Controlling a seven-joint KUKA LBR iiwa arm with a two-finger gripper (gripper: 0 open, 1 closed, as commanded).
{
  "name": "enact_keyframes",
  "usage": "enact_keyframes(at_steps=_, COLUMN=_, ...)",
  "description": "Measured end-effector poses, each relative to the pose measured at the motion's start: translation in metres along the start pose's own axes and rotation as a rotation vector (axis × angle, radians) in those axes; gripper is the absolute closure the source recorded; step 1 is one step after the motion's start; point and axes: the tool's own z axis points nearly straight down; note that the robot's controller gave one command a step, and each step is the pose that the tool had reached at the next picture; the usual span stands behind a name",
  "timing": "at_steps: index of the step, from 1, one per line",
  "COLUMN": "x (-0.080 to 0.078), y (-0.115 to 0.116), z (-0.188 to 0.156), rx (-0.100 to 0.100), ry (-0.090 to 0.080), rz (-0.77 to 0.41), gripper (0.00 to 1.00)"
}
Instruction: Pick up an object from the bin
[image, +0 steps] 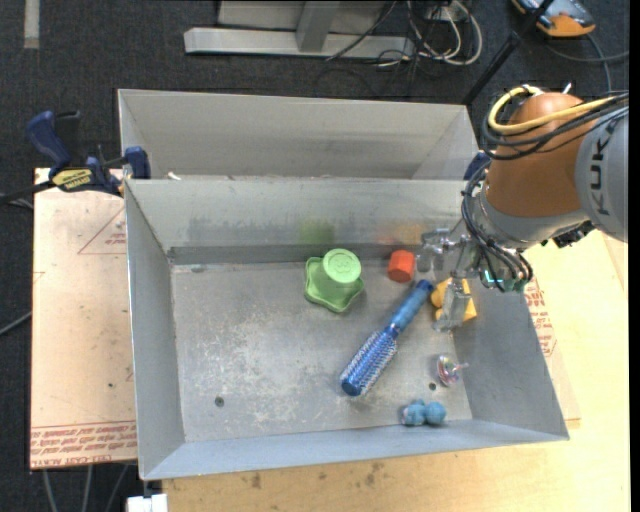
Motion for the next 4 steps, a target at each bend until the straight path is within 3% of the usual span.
enact_keyframes(at_steps=1, x=0.024, y=0.063, z=0.1, rx=-0.001, ry=-0.003, rz=-0.406, gripper=0.0)
enact_keyframes(at_steps=2, x=0.031, y=0.08, z=0.067, rx=0.002, ry=-0.01, rz=-0.5, gripper=0.0)
enact_keyframes(at_steps=3, x=0.028, y=0.086, z=0.058, rx=0.002, ry=-0.009, rz=-0.649, gripper=0.0)
enact_keyframes(at_steps=4, x=0.029, y=0.066, z=0.099, rx=0.002, ry=-0.005, rz=-0.945, gripper=0.0)
